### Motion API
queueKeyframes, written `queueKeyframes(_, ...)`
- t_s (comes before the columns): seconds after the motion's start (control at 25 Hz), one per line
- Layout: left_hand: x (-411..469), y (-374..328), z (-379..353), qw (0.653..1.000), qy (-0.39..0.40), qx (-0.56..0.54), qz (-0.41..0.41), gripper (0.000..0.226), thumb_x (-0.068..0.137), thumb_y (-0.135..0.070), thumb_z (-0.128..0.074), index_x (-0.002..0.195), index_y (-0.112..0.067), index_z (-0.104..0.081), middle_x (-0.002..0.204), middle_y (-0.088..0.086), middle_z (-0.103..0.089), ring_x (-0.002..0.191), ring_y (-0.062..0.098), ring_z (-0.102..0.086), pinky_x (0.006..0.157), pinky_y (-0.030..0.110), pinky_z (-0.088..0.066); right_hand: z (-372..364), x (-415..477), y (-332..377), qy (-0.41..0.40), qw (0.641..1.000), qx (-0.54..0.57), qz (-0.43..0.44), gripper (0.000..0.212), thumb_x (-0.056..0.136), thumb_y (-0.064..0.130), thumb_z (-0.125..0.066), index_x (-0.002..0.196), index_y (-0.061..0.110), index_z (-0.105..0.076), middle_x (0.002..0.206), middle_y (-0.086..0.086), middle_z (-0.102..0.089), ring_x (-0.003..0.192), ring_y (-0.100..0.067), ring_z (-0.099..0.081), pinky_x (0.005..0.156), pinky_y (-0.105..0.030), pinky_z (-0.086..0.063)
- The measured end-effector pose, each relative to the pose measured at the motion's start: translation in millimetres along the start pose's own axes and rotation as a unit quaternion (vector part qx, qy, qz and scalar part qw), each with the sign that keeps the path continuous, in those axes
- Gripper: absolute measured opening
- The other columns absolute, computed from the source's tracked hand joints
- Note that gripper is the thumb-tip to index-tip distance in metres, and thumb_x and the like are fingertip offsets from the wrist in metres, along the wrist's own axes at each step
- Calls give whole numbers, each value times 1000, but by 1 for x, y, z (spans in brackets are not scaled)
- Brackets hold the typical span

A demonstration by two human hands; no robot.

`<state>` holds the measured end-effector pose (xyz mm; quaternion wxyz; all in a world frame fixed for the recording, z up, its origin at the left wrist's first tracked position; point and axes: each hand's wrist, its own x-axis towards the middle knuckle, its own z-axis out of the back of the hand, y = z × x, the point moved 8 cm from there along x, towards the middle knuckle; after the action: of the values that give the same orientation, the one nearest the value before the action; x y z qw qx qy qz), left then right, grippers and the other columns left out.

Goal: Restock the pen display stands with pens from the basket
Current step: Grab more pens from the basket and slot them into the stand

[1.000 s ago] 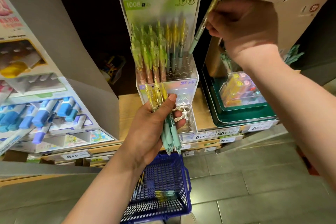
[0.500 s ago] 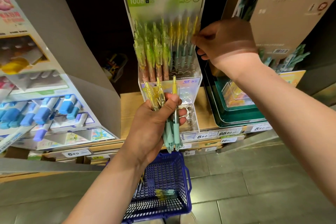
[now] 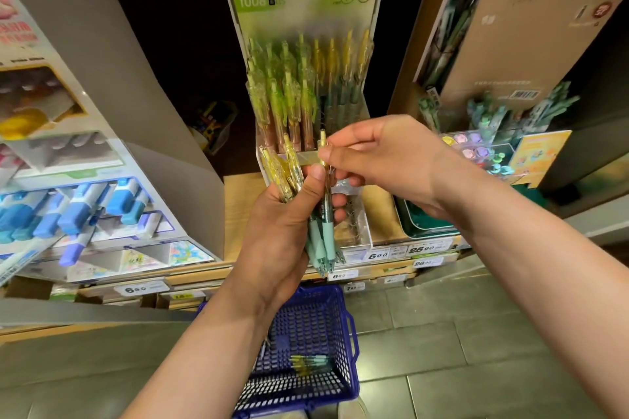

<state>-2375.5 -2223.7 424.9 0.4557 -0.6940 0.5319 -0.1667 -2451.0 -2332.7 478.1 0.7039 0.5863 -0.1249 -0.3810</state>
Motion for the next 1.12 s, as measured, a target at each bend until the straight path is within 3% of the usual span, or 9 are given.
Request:
queueKeyframes(0.12, 0, 3, 2, 1000, -7, -4, 6, 28, 99, -29, -61, 111, -7, -73, 86, 8, -72, 72, 14, -66, 72, 28, -59, -9, -6, -9, 37, 995, 87, -35, 16, 89, 19, -75, 92, 4, -76, 67, -7, -68, 59, -12, -64, 64, -23, -59)
queueKeyframes(0.2, -1, 4, 2, 1000, -2, -5, 18, 30, 97, -34, -62, 106, -8, -75, 83, 7, -71, 71, 15, -66, 72, 28, -59, -11, -9, -8, 42, 994, 98, -38, 12, 91, 14, -72, 92, 3, -75, 68, -9, -68, 59, -14, -64, 61, -23, -58)
queueKeyframes(0.36, -5, 10, 4, 998, -4, 6, 68, 32, 91, -46, -65, 92, -16, -78, 77, 6, -66, 66, 17, -63, 63, 27, -56, 22, -3, 5, -79, 989, 118, -26, 4, 90, 10, -72, 87, 9, -74, 71, -4, -75, 70, -16, -71, 69, -22, -61)
queueKeyframes(0.52, -5, 18, 12, 993, -22, -25, 116, 42, 96, -51, -62, 101, -10, -70, 75, -1, -53, 57, 11, -49, 52, 25, -45, 64, 4, 38, -190, 964, 167, 85, 12, 94, 7, -69, 85, 15, -72, 73, 1, -76, 77, -14, -76, 75, -25, -61)
queueKeyframes(0.76, -7, 20, 18, 992, -31, -24, 116, 23, 98, -22, -58, 105, -4, -70, 74, 1, -51, 53, 12, -46, 49, 26, -41, 62, 11, 71, -281, 935, -2, 217, 8, 94, 16, -68, 98, 13, -73, 87, -4, -76, 83, -18, -74, 83, -37, -61)
queueKeyframes(0.92, -10, 17, 16, 995, -14, -12, 96, 28, 100, -22, -61, 116, 1, -66, 75, 0, -53, 59, 11, -48, 52, 25, -44, 52, 14, 77, -282, 933, -60, 216, 12, 92, 23, -69, 101, 16, -75, 90, 2, -76, 84, -13, -73, 86, -36, -59)
queueKeyframes(1.12, -12, 12, 15, 998, 2, 2, 56, 37, 91, -28, -70, 117, -2, -68, 76, -1, -54, 64, 11, -52, 57, 24, -48, 30, 22, 77, -222, 922, -269, 167, 21, 95, 33, -63, 99, 20, -79, 90, 2, -77, 85, -15, -71, 86, -31, -52)
